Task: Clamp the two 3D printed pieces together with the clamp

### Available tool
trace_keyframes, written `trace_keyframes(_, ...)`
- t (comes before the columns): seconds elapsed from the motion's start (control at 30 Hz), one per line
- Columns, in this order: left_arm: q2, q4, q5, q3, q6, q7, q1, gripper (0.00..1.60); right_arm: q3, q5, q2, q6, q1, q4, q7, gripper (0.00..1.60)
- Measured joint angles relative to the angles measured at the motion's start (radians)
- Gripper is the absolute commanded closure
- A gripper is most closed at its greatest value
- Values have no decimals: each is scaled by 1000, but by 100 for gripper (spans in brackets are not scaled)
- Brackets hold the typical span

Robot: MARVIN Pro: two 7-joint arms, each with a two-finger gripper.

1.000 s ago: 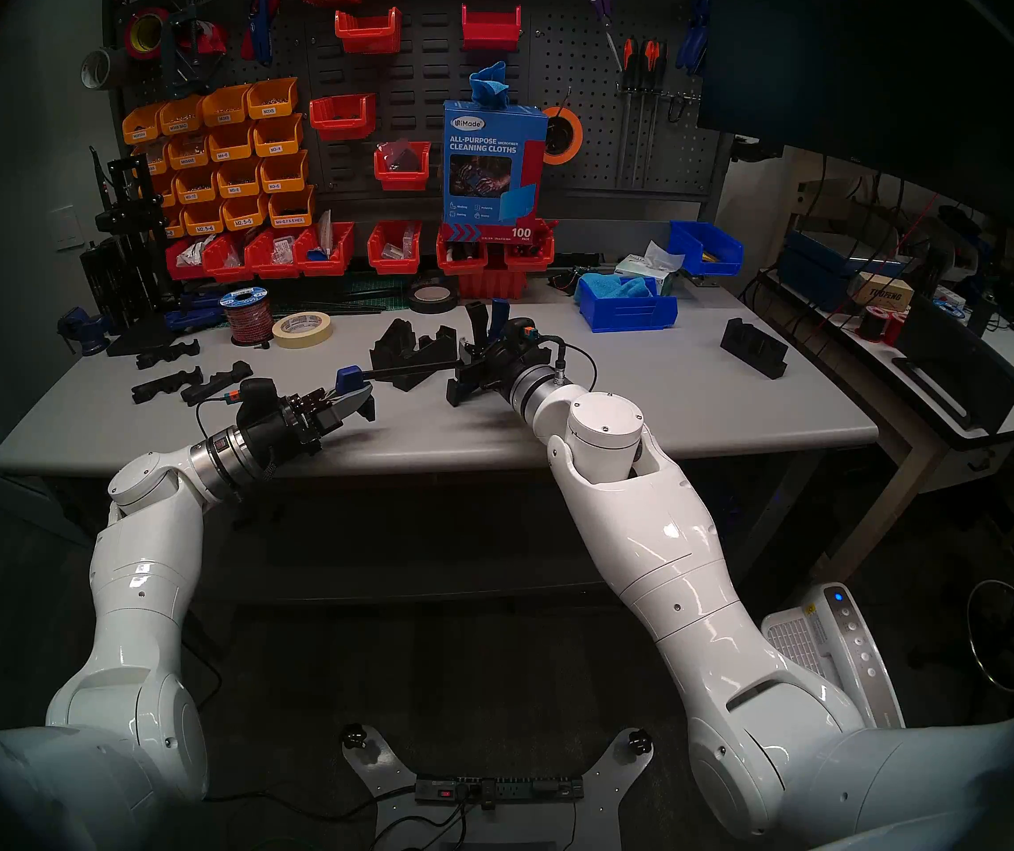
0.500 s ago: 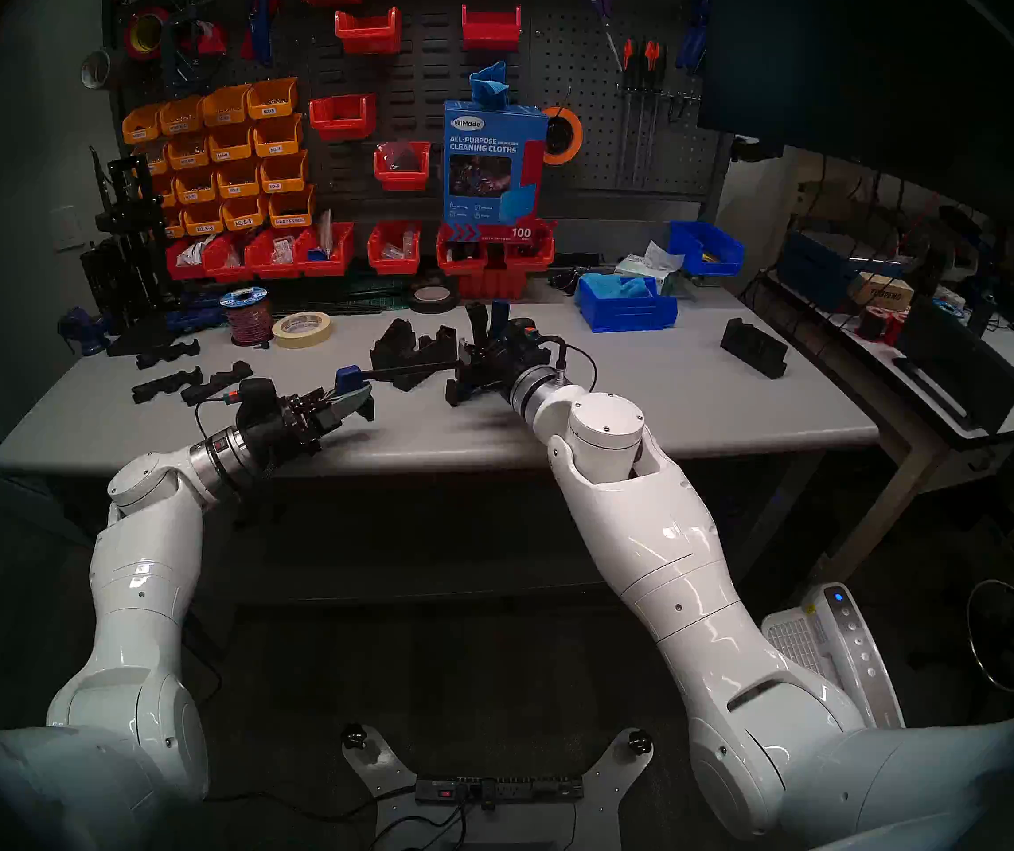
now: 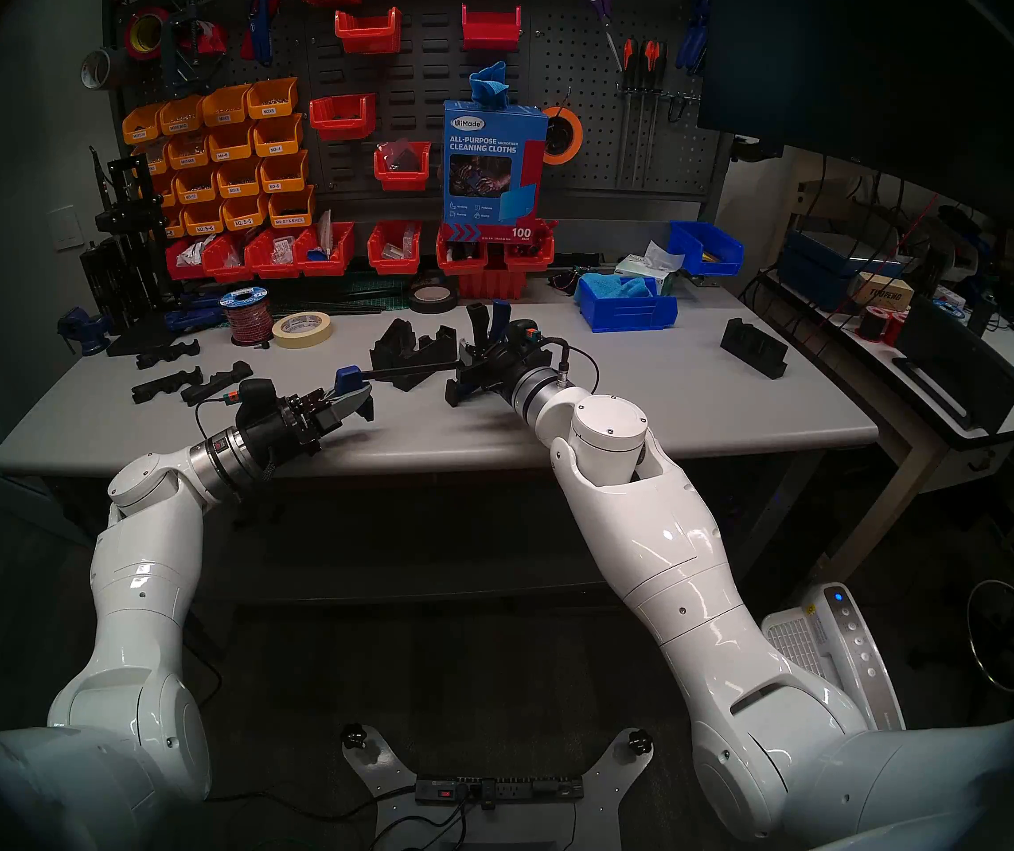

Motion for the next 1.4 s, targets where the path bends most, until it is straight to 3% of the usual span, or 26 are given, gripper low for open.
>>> trace_keyframes(0.33, 0, 26, 6, 2, 8, 5, -18, 160, -1, 8, 4, 0, -3, -5, 0, 160)
trace_keyframes(0.53, 6, 89, 11, 9, 5, 21, -55, 160, -5, 12, 6, 0, -5, -13, 0, 160)
trace_keyframes(1.03, 39, 218, 30, 44, -44, 34, -146, 160, -10, 20, 13, 0, -10, -23, -1, 160)
trace_keyframes(1.4, 59, 265, 43, 52, -66, 60, -198, 160, -19, 27, 15, 2, -12, -21, -1, 160)
